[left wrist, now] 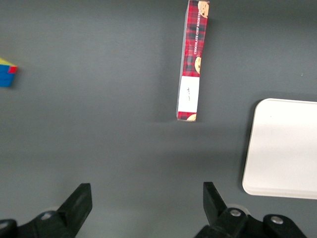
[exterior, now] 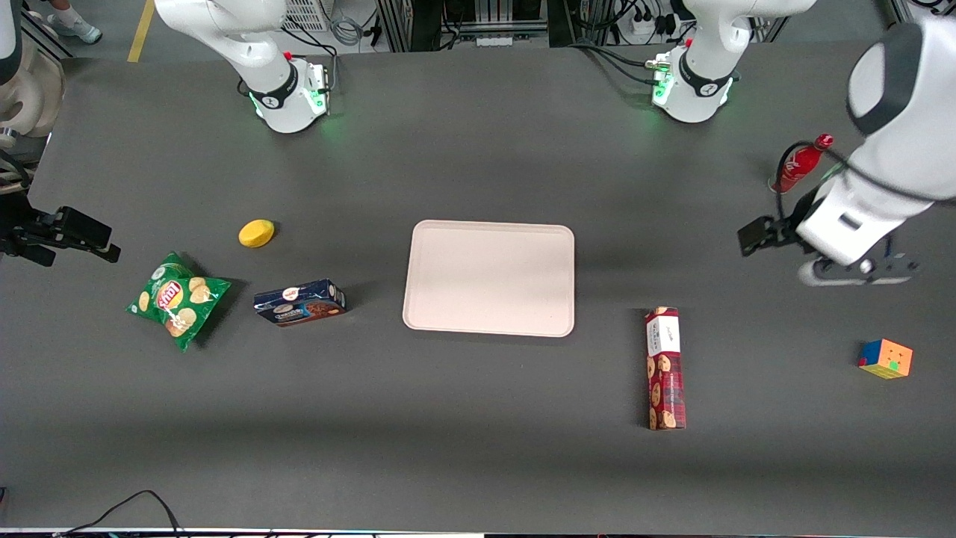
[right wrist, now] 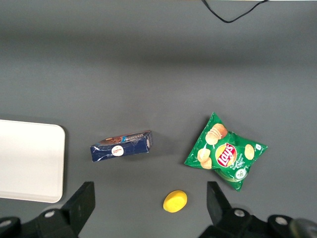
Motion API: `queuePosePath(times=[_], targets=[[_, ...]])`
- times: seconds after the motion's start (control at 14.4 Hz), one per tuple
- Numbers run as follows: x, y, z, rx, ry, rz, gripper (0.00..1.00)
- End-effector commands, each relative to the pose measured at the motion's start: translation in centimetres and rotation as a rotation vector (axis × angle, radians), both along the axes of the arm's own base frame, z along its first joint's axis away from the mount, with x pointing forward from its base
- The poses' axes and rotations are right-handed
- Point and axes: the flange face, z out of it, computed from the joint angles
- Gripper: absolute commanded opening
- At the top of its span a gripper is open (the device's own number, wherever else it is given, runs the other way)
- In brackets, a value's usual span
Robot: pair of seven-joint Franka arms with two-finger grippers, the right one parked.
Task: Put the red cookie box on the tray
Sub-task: 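Move the open left gripper down over the upright red plaid shortbread box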
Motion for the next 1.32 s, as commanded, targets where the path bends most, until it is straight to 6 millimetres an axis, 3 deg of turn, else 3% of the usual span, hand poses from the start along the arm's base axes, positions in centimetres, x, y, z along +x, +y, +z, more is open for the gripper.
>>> queuePosePath(times=[0.0,0.14,0.42,0.83,1.25], targets=[[2.9,-3.1,-6.9,-0.006,0.028,-0.056,1.00],[4.5,-3.4,-10.8,-0.014,0.018,-0.052,1.00],[6.6,-3.7,-15.5,-0.027,-0.034,-0.051,1.00],[9.0,-4.1,-20.7,-0.034,-0.045,-0.033,1.00],[9.9,-6.1,-24.2,-0.041,-0.048,-0.017,1.00]])
